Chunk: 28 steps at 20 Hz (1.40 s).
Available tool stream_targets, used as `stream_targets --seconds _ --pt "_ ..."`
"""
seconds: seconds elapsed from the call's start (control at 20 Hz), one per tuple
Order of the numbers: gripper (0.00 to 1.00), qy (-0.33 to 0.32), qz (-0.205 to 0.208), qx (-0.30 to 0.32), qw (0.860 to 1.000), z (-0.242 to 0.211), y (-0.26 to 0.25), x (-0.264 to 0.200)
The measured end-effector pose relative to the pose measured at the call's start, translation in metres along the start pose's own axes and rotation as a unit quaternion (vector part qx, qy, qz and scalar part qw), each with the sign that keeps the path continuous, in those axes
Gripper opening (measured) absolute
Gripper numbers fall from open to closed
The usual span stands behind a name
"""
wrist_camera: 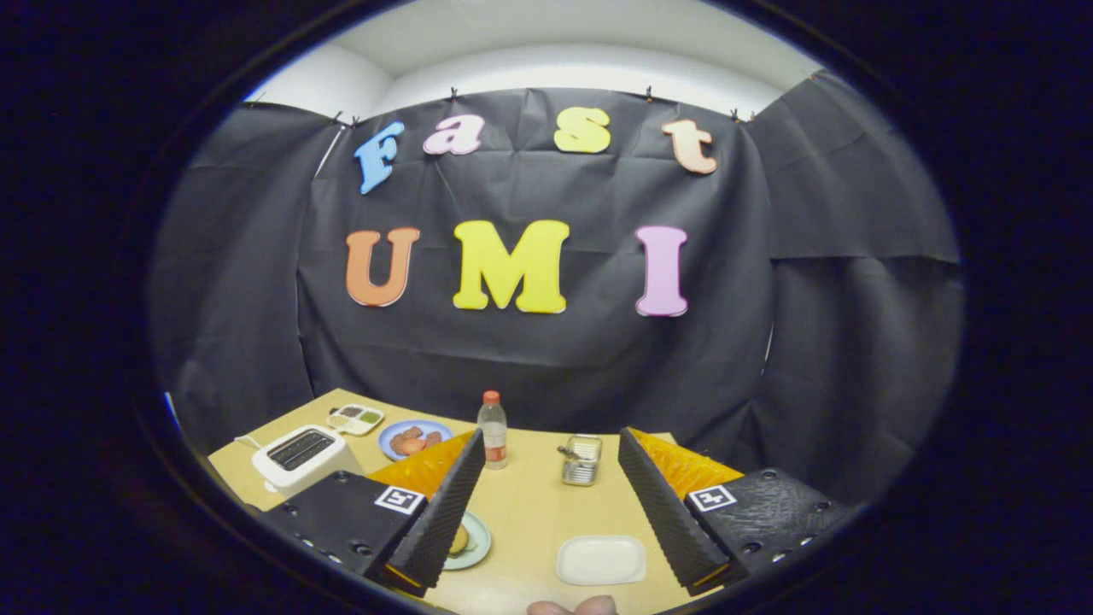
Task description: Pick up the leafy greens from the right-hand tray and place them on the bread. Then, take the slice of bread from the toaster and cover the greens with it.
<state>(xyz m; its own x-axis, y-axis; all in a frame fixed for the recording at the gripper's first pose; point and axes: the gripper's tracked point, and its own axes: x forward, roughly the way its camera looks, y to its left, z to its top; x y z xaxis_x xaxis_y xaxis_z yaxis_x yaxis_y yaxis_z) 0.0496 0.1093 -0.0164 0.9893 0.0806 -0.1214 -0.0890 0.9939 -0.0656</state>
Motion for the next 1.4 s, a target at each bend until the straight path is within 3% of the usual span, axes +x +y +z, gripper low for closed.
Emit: stream_targets --seconds 0.6,1.4 --pt "0.95 -0.087 -0.029 0.069 0.993 0.080 -0.084 -0.084" --pt "0.96 -0.095 -0.002 0.080 0.992 0.100 -0.072 -0.105"
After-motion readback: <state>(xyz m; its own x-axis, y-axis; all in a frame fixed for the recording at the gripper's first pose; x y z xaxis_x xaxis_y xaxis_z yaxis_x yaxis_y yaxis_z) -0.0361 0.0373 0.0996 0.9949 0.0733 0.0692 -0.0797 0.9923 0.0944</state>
